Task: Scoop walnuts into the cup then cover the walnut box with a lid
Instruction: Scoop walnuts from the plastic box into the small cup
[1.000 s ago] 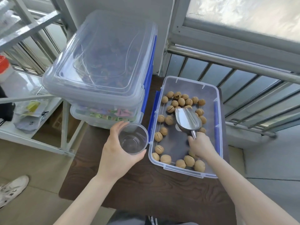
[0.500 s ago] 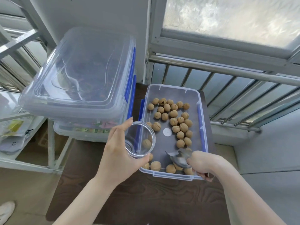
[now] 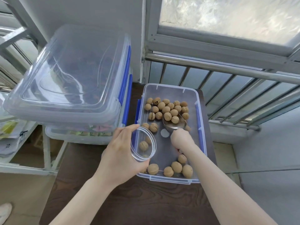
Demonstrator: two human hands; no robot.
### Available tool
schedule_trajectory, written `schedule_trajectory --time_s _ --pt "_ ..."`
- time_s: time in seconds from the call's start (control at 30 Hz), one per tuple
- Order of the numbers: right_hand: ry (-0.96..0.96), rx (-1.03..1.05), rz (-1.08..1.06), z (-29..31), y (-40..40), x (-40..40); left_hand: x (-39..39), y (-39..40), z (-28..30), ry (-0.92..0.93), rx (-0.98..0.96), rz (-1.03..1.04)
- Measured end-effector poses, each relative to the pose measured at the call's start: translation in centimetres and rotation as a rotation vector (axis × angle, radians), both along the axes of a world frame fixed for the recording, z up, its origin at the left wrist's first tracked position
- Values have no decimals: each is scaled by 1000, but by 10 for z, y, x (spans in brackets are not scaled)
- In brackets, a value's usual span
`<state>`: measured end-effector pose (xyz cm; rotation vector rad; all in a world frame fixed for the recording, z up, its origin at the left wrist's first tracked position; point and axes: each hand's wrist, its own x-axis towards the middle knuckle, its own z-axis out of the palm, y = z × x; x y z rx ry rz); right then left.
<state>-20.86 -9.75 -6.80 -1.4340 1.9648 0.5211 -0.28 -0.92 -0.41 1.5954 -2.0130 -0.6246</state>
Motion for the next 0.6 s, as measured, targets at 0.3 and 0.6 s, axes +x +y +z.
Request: schedule_trajectory --time_s 0.3,0.6 --pt "-351 -274 -428 -48 -6 12 -11 -22 5 1 125 -37" --pt "-569 -467 -671 -83 -18 3 -13 -24 8 -31 205 -90"
